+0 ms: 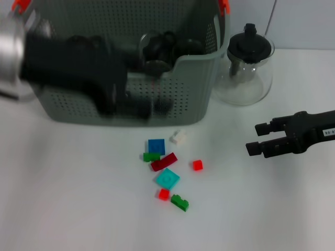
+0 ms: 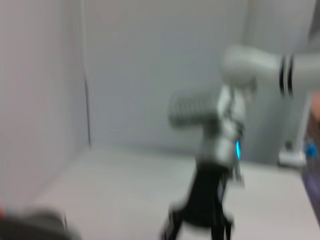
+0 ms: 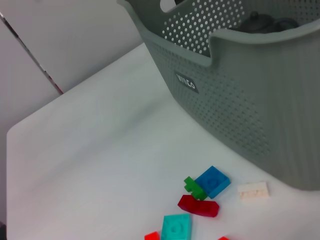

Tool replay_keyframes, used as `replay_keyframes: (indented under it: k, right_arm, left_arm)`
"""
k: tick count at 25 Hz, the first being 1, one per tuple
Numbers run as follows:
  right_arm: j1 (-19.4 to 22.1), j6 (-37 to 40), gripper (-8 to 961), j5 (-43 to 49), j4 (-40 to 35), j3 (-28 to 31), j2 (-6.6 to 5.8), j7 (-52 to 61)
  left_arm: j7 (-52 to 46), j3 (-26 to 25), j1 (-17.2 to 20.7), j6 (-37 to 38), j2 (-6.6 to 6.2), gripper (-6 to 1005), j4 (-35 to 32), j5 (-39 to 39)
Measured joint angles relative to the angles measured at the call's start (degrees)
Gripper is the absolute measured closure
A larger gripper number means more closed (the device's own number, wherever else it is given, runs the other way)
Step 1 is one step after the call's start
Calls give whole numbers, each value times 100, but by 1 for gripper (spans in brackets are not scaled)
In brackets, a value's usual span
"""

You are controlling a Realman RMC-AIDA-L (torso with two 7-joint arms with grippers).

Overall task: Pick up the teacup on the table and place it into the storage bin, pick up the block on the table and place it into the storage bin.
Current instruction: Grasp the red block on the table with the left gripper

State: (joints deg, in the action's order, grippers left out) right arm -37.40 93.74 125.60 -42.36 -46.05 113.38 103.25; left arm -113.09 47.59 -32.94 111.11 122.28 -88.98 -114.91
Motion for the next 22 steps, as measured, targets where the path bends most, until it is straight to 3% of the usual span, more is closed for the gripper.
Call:
replay_keyframes:
  k: [4,11,22]
  right_arm:
    - [-1,-5,114,0,0,0,0,31]
    - [-4,-13,115,0,0,0,0,43]
    - [36,-23,116,0,1,0,-34,47]
  left_arm:
    - [105,663,232,2,195,362,-70,-1008]
    - [5,1829,177,-378,247,367,559,-2307]
    - [-579,3614,-279,-1819,252,368,1462,-2618]
